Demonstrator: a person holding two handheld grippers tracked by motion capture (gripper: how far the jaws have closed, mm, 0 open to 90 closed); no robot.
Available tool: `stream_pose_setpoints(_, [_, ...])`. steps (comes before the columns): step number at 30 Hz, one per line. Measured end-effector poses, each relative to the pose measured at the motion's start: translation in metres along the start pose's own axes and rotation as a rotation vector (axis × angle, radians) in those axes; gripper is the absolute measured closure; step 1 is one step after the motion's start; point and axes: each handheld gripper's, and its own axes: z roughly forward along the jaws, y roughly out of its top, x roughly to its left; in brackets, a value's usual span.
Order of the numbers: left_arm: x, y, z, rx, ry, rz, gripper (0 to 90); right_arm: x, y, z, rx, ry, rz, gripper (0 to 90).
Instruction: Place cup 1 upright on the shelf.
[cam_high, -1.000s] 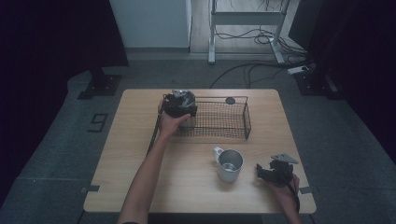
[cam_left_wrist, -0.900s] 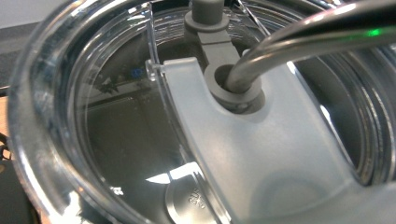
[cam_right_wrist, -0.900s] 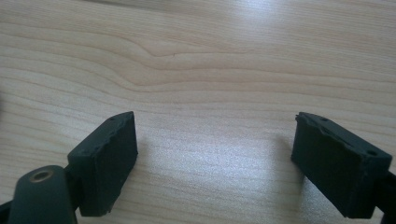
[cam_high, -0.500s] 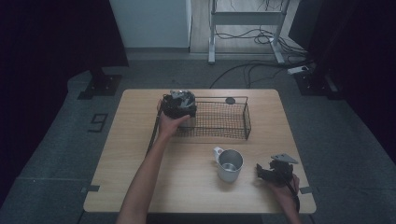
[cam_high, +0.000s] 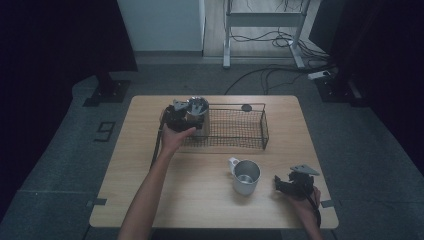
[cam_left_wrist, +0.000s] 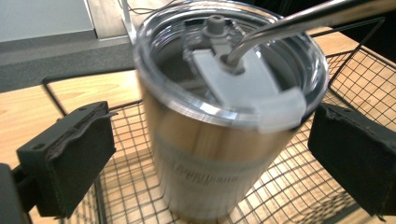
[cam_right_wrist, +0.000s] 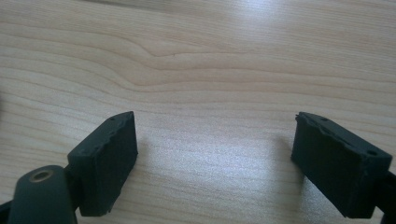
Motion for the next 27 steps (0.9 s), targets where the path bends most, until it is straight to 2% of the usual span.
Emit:
stream_pose_setpoints(8, [0.005,-0.003,-0.02,-0.04,-0.02,-0.03,1.8,0.0,0.001,0.001,0.001,-0.001,0.003,13.7])
stream_pose_setpoints(15, [0.005,-0.011,-0.03,-0.041,-0.033,-0.021,2.2,0.0,0.001,0.001,0.002,-0.004,0.006,13.5])
stream_pose_setpoints(19, [0.002,-0.018,-0.036,-0.026,-0.048,-0.006,2.3,0.0,0.001,0.001,0.002,-0.007,0.008,13.5])
stream_pose_setpoints(21, [0.001,-0.021,-0.042,-0.028,-0.052,0.006,3.3,0.0,0.001,0.001,0.002,-0.007,0.009,13.6])
stream_pose_setpoints(27, [-0.002,-0.031,-0.063,-0.032,-0.069,-0.004,5.4,0.0,0.001,0.001,0.001,-0.008,0.01,13.6])
